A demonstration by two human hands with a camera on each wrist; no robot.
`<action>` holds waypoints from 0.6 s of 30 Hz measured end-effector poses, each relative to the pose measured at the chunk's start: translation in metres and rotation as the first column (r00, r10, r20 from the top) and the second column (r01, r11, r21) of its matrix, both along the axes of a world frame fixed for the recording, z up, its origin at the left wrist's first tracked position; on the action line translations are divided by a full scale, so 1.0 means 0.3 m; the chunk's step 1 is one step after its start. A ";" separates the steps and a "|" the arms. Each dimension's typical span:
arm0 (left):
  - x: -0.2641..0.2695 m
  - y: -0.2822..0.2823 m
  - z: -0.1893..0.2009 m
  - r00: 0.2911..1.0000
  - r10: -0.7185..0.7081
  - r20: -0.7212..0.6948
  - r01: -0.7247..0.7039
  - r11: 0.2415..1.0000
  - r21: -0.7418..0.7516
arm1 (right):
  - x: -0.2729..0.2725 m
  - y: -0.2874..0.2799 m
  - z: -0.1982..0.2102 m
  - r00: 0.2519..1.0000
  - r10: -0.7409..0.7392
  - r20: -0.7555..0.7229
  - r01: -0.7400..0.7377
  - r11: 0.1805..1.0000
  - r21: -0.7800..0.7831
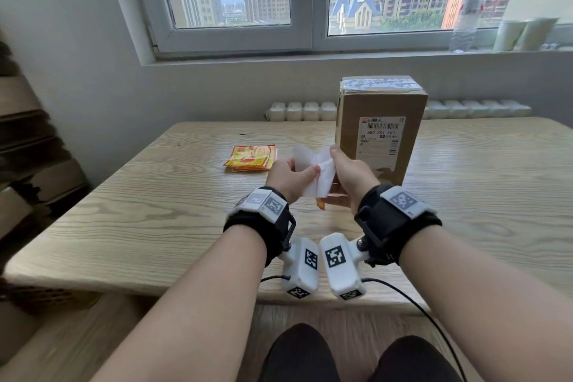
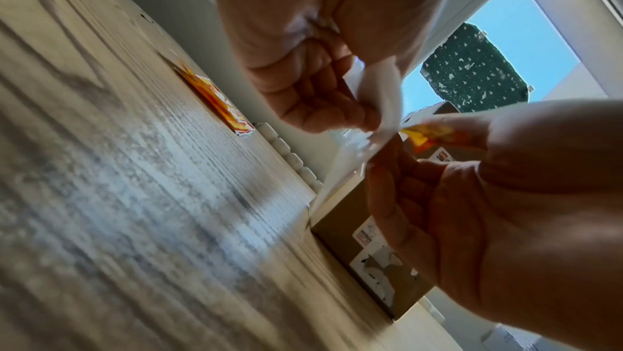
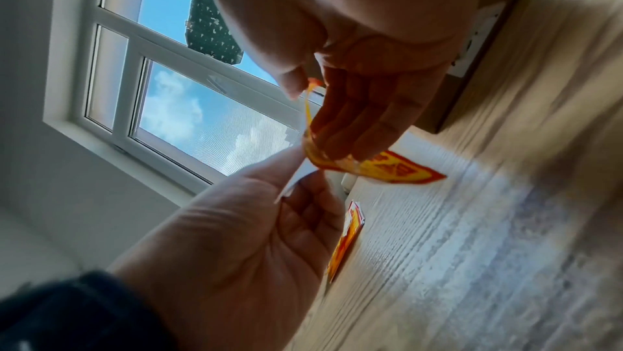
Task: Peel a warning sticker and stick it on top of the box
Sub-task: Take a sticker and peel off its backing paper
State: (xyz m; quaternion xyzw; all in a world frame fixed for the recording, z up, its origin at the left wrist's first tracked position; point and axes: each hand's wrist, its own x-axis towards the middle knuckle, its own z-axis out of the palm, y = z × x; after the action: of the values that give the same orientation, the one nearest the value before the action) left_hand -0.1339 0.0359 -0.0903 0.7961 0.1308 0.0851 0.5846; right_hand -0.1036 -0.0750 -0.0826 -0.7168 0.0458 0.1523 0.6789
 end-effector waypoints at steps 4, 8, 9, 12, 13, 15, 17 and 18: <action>0.007 0.010 -0.006 1.000 0.004 0.008 -0.003 0.999 -0.036 | 0.010 0.002 -0.005 0.996 0.074 0.051 -0.070 0.994 -0.081; 0.022 0.015 -0.005 1.000 0.016 -0.010 -0.018 0.990 -0.143 | 0.011 0.008 -0.029 0.996 0.010 0.088 -0.008 1.000 -0.019; 0.022 0.015 -0.003 1.000 0.014 -0.019 -0.017 0.984 -0.175 | 0.007 0.009 -0.032 0.996 0.004 0.090 -0.006 1.000 0.015; 0.010 0.034 0.005 0.998 0.015 -0.059 -0.028 0.974 -0.227 | 0.005 -0.006 -0.047 0.996 -0.012 0.089 0.003 0.995 0.101; 0.003 0.053 0.007 0.997 0.035 -0.071 -0.051 0.970 -0.237 | 0.009 -0.023 -0.050 0.997 -0.027 0.078 0.018 0.993 0.114; -0.010 0.106 0.008 0.990 0.090 -0.106 -0.116 0.956 -0.271 | 0.030 -0.066 -0.057 0.996 -0.075 0.040 0.069 0.988 0.140; -0.016 0.155 0.002 0.985 0.109 -0.134 -0.142 0.954 -0.266 | 0.050 -0.104 -0.062 0.998 -0.068 0.016 0.066 0.991 0.120; -0.019 0.170 -0.001 0.984 0.107 -0.140 -0.140 0.957 -0.256 | 0.052 -0.114 -0.062 0.999 -0.048 0.011 0.047 0.993 0.104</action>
State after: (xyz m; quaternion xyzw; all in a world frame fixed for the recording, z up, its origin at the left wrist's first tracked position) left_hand -0.1397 0.0870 -0.0907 0.7050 0.2267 0.0536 0.6698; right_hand -0.0881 -0.1092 -0.1013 -0.6803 0.0502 0.1333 0.7190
